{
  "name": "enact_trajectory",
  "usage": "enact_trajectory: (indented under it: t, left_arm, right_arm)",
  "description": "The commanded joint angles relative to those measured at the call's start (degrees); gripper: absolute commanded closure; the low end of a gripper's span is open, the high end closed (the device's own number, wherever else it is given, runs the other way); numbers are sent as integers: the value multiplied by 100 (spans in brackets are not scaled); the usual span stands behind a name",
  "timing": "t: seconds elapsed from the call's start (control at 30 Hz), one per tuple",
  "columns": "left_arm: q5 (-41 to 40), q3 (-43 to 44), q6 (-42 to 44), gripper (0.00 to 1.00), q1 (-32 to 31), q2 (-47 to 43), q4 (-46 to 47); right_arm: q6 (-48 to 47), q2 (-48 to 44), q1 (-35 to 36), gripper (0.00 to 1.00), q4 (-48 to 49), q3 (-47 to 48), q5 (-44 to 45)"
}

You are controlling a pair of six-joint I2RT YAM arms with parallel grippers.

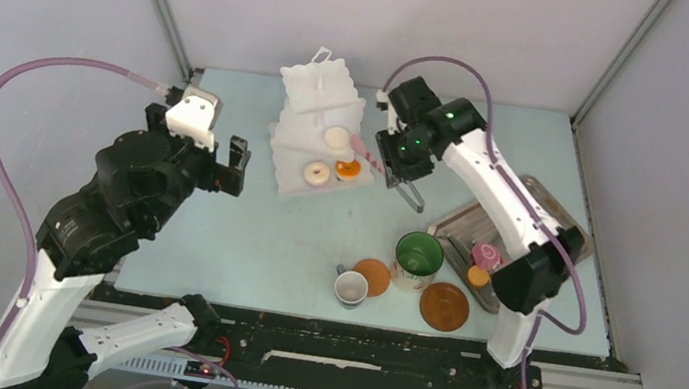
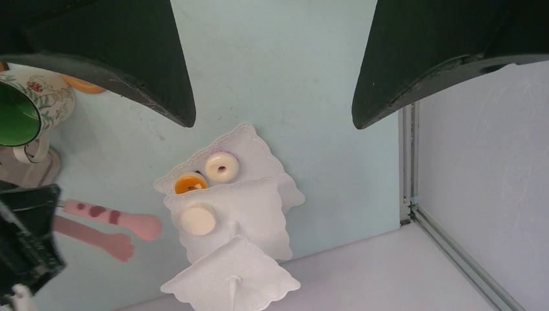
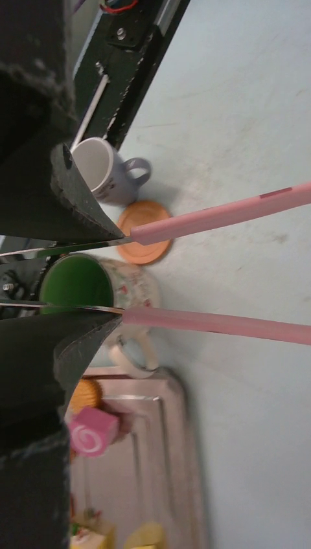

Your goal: Serve the afternoon tea

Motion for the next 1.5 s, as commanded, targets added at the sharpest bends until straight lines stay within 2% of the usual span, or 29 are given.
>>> enact_trajectory:
  t: [0.0,0.13,0.27,0.47,0.6,0.77,0.93,1.47]
  left_arm:
    - [-36,24,164,2,-17,158,235]
    - [23,62,117,2,-20,229,279]
    - [122,18,34,2,-23,351,282]
    - [324,-121,-96,2,-44,444,302]
    - [408,-188,-103,2,-117,452,413]
    - [358,-374,-93,2,-143,464,454]
    - [350,-426,-76,2,-96,470,511]
    - [203,-351,65,2,-90,493,514]
  right_arm:
    - [102,-1085,-309,59,-28,-764,316]
    - [222,-2066,-948,59,246,-1819,279]
    - [606,-2776,-2229,59,121,-2719,174]
    - [1071,-3149,-4036,59,-154,-3444,-741]
    - [1131,-3150,-4721,60,-649,-3931,-1546]
    - [1167,-3602,-5236,59,-1124,-4665,-2103]
    - [914,-3716,-5580,59,-1601,-4748,-2186]
    - [861,-3334,-5296,59,-1163,-5323,-2289]
